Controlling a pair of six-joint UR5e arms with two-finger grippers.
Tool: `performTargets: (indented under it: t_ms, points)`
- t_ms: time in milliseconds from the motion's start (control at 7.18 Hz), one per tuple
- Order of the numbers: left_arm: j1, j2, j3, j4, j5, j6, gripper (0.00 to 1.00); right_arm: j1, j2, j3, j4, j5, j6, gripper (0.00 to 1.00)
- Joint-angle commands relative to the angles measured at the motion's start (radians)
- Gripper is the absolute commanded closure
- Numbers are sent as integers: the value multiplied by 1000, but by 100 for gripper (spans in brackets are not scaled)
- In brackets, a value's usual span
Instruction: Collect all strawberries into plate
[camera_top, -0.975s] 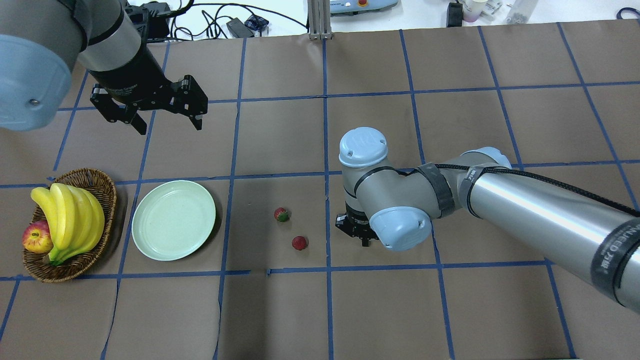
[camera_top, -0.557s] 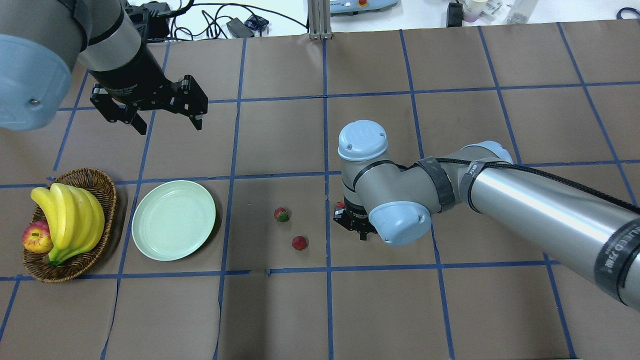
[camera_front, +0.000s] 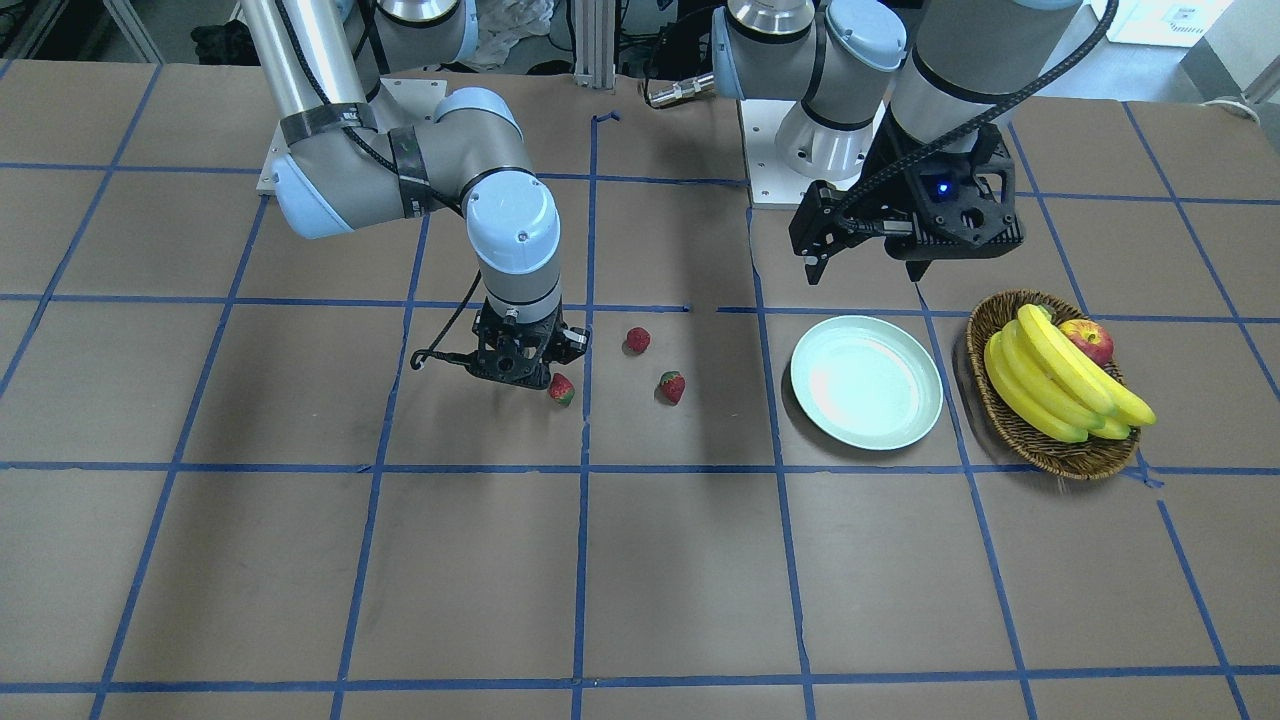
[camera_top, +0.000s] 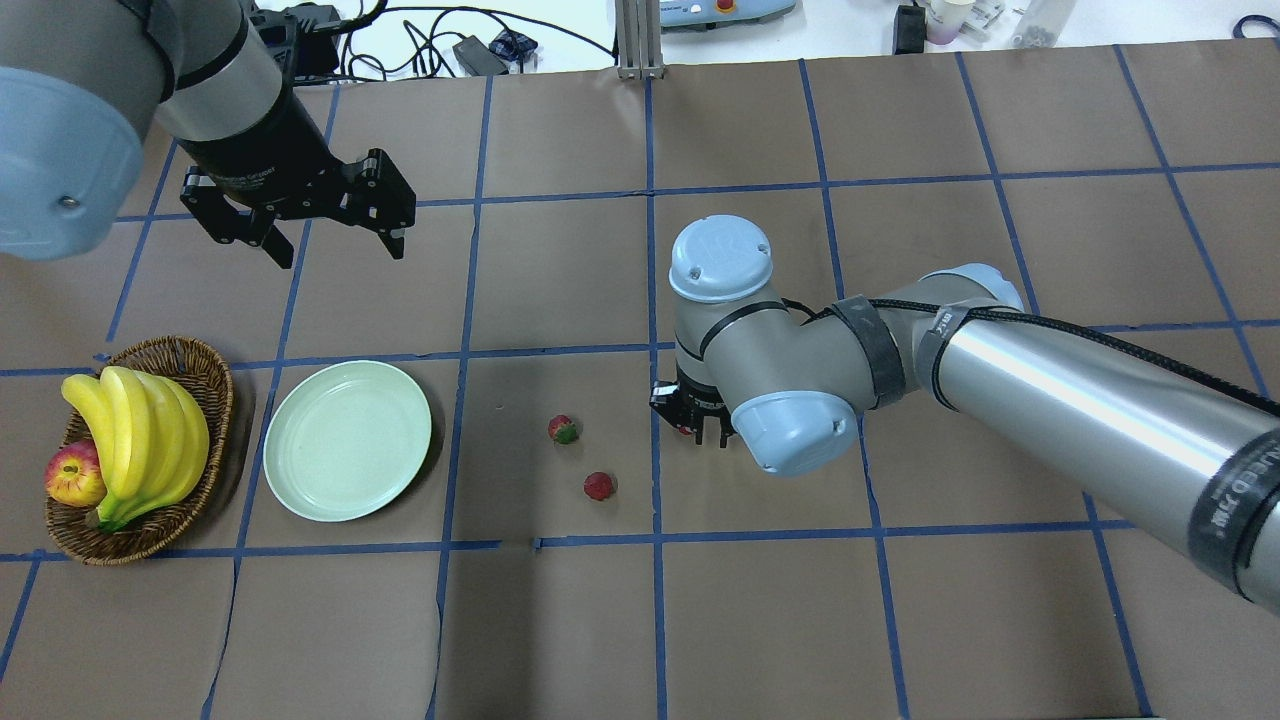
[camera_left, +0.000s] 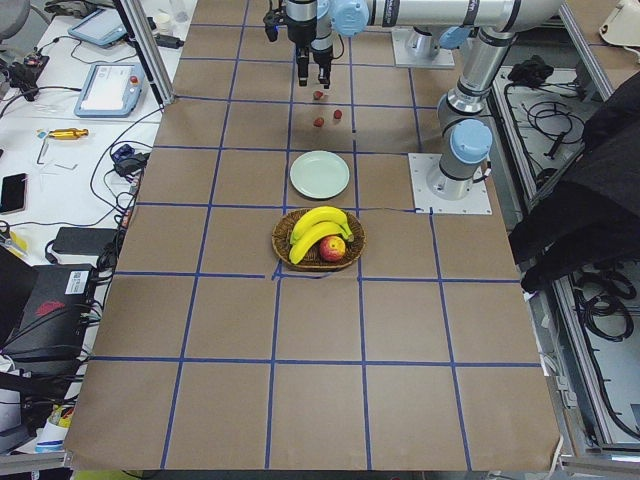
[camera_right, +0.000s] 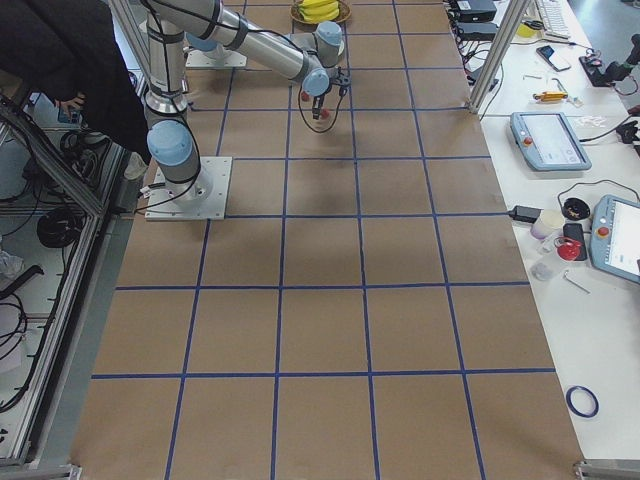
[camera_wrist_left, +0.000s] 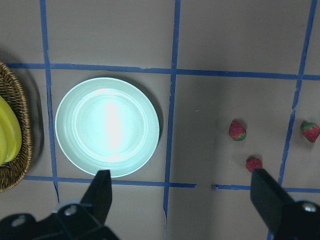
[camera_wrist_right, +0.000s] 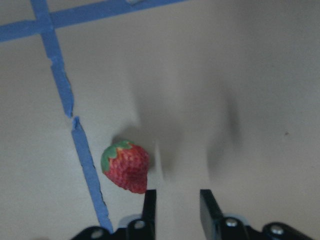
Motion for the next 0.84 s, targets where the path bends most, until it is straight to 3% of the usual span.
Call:
performTargets:
  t_ms: [0, 278, 696]
  points:
    - [0, 1, -1, 0, 0, 0, 0, 0, 7, -4, -36, 30, -145, 5]
    - [0, -1, -1, 0, 0, -1, 0, -2, 27, -19, -36, 33, -433, 1]
    - [0, -1, -1, 0, 0, -1, 0, -2, 66, -42, -46, 36, -435, 7]
